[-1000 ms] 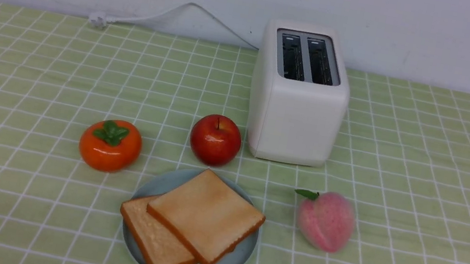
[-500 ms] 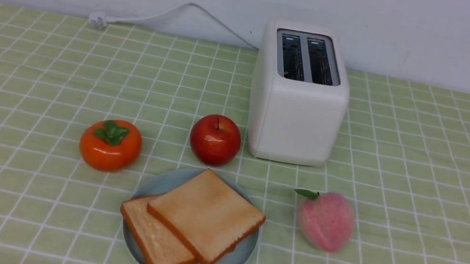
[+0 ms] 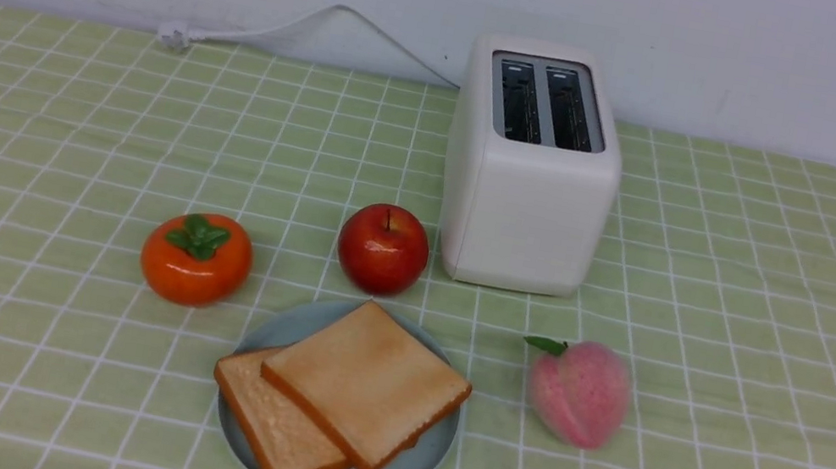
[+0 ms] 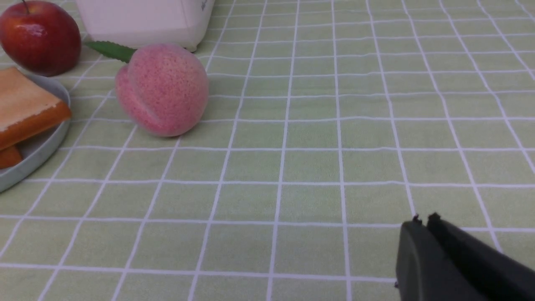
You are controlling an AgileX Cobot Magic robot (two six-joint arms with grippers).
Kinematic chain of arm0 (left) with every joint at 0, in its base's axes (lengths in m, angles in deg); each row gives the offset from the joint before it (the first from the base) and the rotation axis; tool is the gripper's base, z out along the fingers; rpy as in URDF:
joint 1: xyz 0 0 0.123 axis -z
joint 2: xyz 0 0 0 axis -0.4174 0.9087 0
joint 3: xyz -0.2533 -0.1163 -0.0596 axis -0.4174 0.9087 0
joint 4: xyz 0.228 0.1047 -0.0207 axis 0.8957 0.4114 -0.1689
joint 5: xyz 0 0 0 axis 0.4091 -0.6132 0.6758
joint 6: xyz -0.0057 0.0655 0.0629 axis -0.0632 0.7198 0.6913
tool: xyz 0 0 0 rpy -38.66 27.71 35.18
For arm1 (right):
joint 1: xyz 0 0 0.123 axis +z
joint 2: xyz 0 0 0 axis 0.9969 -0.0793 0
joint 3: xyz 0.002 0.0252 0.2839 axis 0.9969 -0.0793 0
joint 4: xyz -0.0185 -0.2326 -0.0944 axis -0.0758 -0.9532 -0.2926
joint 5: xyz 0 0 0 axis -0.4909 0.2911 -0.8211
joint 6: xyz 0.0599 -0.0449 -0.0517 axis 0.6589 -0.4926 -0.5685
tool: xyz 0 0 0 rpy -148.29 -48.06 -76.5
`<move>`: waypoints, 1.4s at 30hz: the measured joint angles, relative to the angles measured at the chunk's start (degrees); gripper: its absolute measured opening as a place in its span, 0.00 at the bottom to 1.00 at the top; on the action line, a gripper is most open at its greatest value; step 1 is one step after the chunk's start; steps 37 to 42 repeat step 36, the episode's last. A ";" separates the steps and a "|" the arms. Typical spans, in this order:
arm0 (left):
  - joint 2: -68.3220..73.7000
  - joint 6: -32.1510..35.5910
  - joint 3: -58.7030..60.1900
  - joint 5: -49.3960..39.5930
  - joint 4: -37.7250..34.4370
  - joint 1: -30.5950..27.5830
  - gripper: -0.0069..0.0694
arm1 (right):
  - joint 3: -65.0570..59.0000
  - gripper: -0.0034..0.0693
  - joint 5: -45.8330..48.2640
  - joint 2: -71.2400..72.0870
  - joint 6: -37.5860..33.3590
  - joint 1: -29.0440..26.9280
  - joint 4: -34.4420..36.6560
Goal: Take toasted bread from bread machine on green coffee tablecloth place on plate.
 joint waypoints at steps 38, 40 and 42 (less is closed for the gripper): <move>0.00 0.00 0.00 0.00 -0.06 0.00 0.10 | 0.00 0.15 0.00 0.00 0.00 0.00 0.00; 0.00 0.00 0.00 0.00 -0.06 0.00 0.10 | 0.00 0.15 0.00 0.00 0.00 0.00 0.00; 0.00 0.00 0.00 0.00 -0.06 0.00 0.10 | 0.00 0.15 0.00 0.00 0.00 0.00 0.00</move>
